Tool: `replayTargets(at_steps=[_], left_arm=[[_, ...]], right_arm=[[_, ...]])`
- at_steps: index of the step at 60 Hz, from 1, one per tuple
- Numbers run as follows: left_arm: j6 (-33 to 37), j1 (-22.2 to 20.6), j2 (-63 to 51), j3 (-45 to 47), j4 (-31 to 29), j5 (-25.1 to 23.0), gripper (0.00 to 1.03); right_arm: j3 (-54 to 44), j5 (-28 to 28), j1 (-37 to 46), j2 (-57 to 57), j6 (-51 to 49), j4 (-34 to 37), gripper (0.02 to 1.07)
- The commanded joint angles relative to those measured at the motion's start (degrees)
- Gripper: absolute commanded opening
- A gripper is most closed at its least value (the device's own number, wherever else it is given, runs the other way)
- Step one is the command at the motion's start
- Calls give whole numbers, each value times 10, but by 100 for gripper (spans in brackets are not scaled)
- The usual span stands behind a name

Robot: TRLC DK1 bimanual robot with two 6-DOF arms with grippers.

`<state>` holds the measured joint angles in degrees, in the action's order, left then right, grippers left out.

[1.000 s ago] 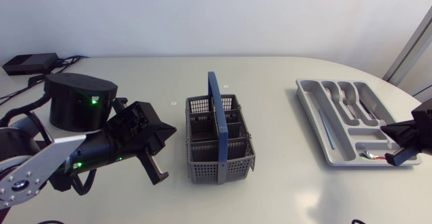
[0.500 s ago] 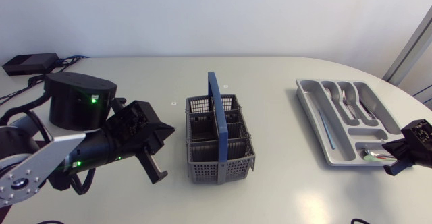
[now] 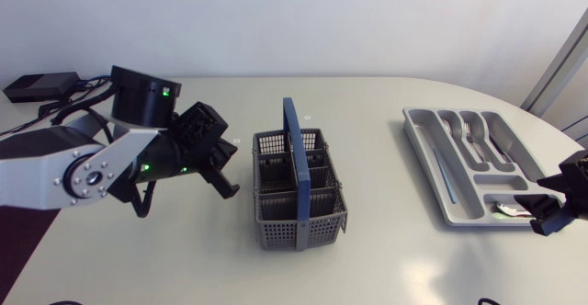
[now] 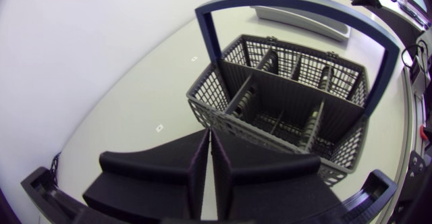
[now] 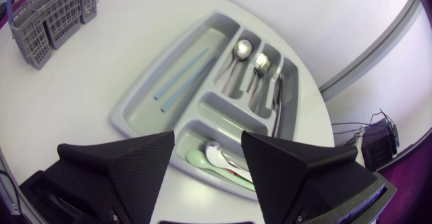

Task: Sort the cutlery from the basket into the organizer compartments.

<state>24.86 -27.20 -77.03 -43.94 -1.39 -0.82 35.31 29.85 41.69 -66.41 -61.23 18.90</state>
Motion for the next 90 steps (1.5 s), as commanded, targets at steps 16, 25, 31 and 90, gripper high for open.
replayTargets(at_steps=[16,25,31,90], left_arm=[[-45,75,-134,-106,4,-30,4],[-45,87,-180,-127,3,-39,4],[-52,89,-214,-147,-4,-62,4],[-48,48,-310,-277,-62,-110,4]], right_arm=[[-28,-31,-329,134,229,79,8],[-24,-63,-485,117,324,62,8],[-14,-73,-566,68,372,32,8],[44,-80,-727,-35,467,-18,8]])
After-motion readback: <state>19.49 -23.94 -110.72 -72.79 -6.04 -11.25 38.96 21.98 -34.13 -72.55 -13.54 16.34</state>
